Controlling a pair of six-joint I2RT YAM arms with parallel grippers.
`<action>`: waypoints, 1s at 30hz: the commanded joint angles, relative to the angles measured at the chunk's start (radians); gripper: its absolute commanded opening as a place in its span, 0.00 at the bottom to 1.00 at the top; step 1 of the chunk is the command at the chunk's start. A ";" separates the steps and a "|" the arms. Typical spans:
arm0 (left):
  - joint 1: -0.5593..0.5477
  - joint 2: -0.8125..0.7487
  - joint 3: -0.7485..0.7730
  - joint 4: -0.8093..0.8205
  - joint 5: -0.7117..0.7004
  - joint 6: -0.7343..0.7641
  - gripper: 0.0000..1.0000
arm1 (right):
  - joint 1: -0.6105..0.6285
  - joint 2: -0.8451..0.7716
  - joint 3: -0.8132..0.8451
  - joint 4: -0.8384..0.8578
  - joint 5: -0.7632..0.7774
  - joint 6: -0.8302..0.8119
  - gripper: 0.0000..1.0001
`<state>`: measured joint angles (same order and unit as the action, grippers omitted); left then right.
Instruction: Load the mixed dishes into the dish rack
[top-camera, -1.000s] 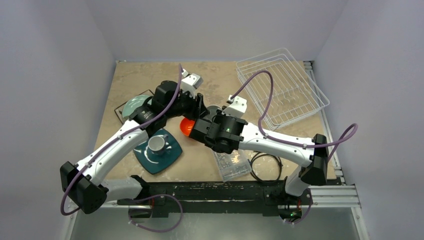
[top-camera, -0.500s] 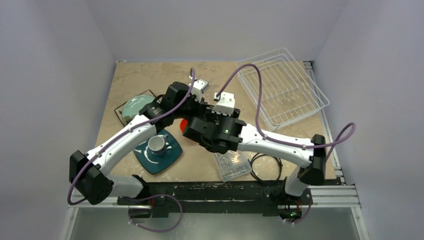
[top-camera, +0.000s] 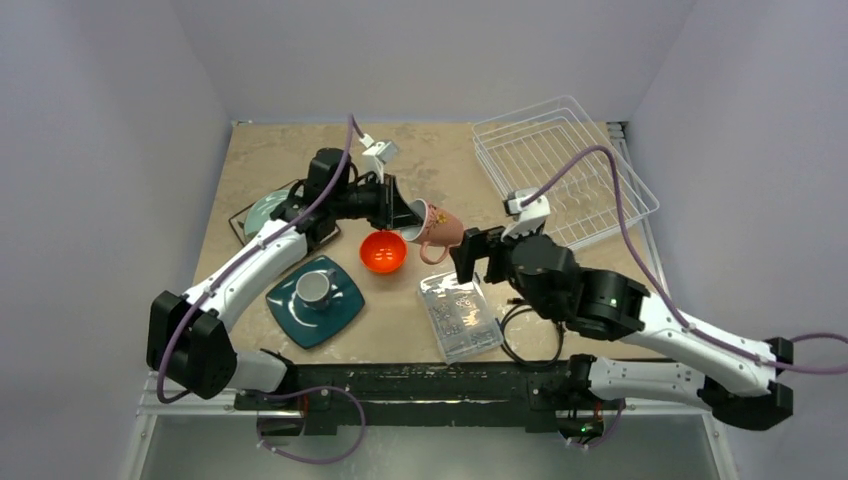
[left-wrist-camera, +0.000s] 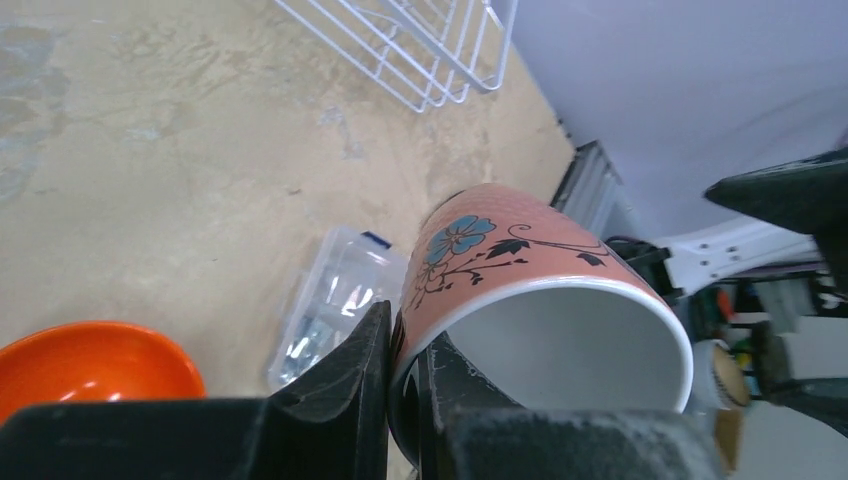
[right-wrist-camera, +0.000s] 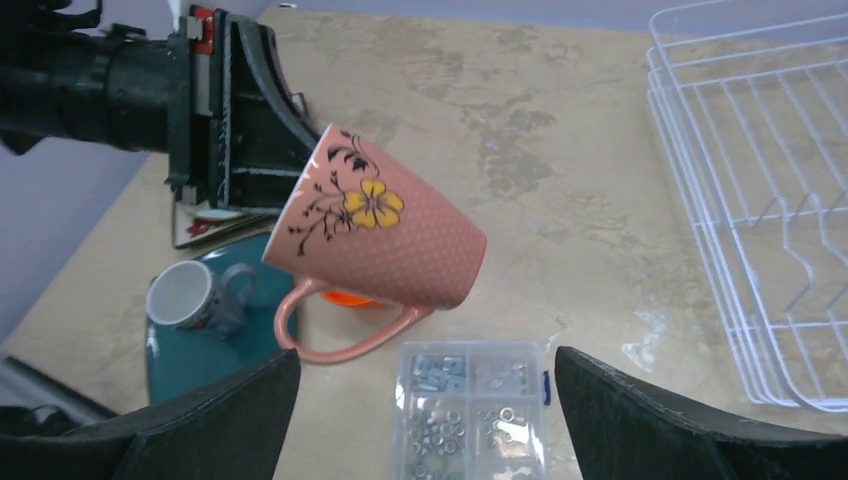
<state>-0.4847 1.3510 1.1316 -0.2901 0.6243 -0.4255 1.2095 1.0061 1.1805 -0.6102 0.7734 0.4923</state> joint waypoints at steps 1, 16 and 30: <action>0.032 0.013 -0.059 0.468 0.343 -0.281 0.00 | -0.151 -0.204 -0.155 0.229 -0.462 -0.031 0.99; 0.035 0.116 -0.242 1.605 0.410 -0.952 0.00 | -0.364 -0.314 -0.484 0.863 -0.735 0.497 0.99; 0.035 -0.009 -0.276 1.371 0.367 -0.739 0.00 | -0.363 -0.241 -0.604 1.090 -0.684 0.624 0.99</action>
<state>-0.3992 1.4334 0.8402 1.0851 1.0065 -1.2423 0.8249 0.7593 0.5819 0.5358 0.0692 1.0538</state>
